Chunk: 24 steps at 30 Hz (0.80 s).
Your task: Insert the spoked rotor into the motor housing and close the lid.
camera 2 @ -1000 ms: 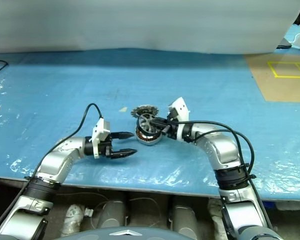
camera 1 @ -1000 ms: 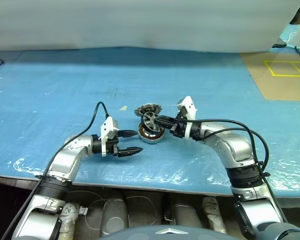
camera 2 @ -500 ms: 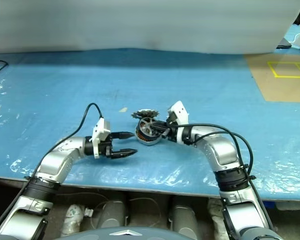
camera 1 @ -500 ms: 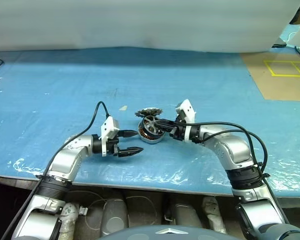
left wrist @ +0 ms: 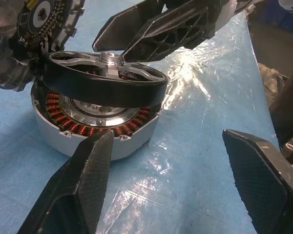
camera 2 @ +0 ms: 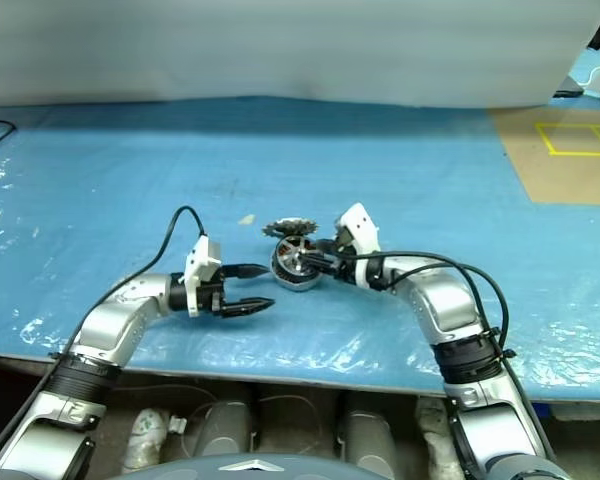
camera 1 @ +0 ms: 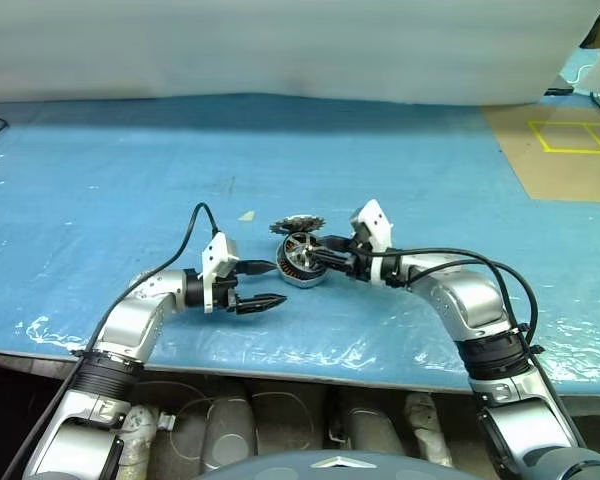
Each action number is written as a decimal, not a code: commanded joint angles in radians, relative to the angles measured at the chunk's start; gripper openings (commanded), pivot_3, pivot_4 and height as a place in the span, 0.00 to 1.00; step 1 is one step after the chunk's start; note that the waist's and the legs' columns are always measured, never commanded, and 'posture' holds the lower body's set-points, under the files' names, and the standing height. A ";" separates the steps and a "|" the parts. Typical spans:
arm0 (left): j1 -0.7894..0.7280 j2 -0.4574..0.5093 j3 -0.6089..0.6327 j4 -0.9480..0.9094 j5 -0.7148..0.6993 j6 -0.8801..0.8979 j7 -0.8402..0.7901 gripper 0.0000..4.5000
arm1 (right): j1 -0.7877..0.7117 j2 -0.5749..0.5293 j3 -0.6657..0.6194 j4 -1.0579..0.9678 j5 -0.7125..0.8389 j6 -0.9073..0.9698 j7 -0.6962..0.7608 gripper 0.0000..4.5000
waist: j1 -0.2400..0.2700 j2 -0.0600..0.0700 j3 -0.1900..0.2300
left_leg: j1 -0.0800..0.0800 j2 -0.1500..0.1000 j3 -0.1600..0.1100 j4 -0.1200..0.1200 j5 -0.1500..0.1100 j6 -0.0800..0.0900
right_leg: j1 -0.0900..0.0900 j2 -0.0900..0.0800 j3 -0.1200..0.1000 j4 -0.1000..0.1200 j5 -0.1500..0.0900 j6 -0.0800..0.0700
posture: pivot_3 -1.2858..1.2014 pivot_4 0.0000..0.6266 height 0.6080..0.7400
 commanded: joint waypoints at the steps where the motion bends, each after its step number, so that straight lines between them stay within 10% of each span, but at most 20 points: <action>1: 0.005 -0.002 0.006 -0.036 -0.014 -0.004 0.001 0.83 | -0.039 -0.006 -0.029 -0.083 0.039 0.001 0.015 0.49 | 0.000 0.000 0.000 | 0.000 0.000 0.000 0.000 0.000 0.000 | 0.000 0.000 0.000 0.000 0.000 0.000 | 0.52 0.24 1.00; 24: 0.004 -0.008 0.007 -0.048 -0.015 0.010 0.017 0.83 | -0.058 -0.041 0.086 0.027 -0.087 -0.119 0.084 0.49 | -0.001 0.000 0.000 | 0.000 0.000 0.000 0.000 0.000 0.000 | 0.000 0.000 0.000 0.000 0.000 0.000 | 0.52 0.24 1.00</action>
